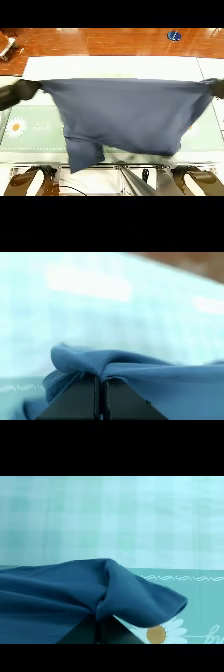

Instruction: Fold the shirts.

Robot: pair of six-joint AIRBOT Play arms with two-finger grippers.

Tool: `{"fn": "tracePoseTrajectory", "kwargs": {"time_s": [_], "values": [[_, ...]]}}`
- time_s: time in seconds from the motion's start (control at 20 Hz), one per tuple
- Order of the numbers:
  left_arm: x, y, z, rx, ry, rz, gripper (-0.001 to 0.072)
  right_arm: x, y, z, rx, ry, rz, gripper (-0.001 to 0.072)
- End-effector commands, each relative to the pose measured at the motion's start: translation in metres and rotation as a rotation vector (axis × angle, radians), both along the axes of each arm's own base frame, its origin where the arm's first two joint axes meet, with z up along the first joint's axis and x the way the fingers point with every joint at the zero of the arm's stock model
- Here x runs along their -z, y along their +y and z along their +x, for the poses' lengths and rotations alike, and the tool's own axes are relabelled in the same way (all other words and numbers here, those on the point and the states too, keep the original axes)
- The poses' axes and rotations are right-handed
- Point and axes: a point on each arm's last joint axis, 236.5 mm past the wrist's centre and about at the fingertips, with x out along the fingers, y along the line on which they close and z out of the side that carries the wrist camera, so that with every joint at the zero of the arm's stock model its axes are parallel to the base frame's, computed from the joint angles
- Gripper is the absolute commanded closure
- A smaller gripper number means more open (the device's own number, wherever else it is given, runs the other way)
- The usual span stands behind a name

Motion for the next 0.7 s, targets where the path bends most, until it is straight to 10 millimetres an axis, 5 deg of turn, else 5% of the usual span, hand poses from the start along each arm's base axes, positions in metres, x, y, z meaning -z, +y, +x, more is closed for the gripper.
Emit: {"fn": "tracePoseTrajectory", "kwargs": {"time_s": [0.0, 0.25, 0.4, 0.45, 0.5, 0.55, 0.65], "values": [[0.086, -0.018, 0.050, -0.028, 0.144, -0.029, 0.0686, 0.078, -0.007, 0.069, 0.024, 0.150, 0.047, 0.0687], [0.125, -0.038, 0.129, -0.008, 0.227, -0.022, 0.0686, 0.135, 0.010, 0.146, 0.000, 0.258, 0.242, 0.0685], [0.131, -0.046, 0.153, 0.029, 0.254, -0.034, 0.0686, 0.154, 0.025, 0.183, 0.009, 0.244, 0.343, 0.0684], [0.131, -0.048, 0.155, 0.044, 0.261, -0.036, 0.0665, 0.158, 0.029, 0.191, 0.024, 0.240, 0.380, 0.0610], [0.131, -0.051, 0.153, 0.068, 0.274, -0.037, 0.0503, 0.160, 0.030, 0.195, 0.030, 0.240, 0.400, 0.0431], [0.129, -0.049, 0.148, 0.099, 0.294, -0.025, 0.0203, 0.160, 0.027, 0.197, 0.031, 0.237, 0.403, 0.0293], [0.131, -0.020, 0.128, 0.177, 0.371, 0.073, 0.0200, 0.151, 0.006, 0.189, 0.009, 0.248, 0.368, 0.0300]]}}
